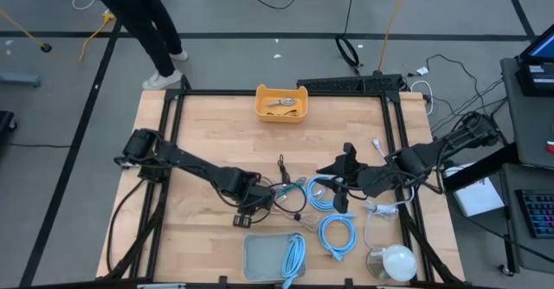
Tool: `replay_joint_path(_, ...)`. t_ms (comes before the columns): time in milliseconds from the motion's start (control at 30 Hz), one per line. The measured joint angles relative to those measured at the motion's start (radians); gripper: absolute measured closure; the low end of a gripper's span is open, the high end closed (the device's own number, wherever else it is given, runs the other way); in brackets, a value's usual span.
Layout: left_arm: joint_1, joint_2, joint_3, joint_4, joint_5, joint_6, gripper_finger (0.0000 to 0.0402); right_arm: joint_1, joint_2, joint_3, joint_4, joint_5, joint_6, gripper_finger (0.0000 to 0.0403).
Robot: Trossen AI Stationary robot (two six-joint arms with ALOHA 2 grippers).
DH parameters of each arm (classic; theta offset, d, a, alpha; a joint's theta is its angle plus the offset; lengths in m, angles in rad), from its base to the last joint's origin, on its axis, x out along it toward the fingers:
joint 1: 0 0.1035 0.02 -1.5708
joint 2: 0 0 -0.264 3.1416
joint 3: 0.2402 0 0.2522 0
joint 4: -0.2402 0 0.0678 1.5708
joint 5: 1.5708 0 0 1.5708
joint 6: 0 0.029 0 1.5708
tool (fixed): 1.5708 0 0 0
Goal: Sort cables into bins
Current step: Put the brown HDMI cable into the gray bin
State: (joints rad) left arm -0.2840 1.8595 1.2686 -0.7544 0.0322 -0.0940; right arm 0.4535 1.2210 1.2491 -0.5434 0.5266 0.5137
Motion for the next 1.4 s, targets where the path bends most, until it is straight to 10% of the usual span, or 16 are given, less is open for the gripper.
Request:
replay_joint_path(400,-0.026,0.092,-0.027,0.121,0.028,-0.087,0.0217,-0.017,0.001,0.000,0.000,-0.002,-0.010,0.0293)
replay_joint_path(733,0.007,0.085,-0.030,0.173,0.052,-0.201,0.0379,-0.015,0.001,0.000,0.019,-0.006,0.001,0.0293)
replay_joint_path(1400,0.076,-0.266,-0.034,0.236,-0.120,-0.602,0.0392,-0.015,0.001,0.000,0.003,-0.007,-0.032,0.0293)
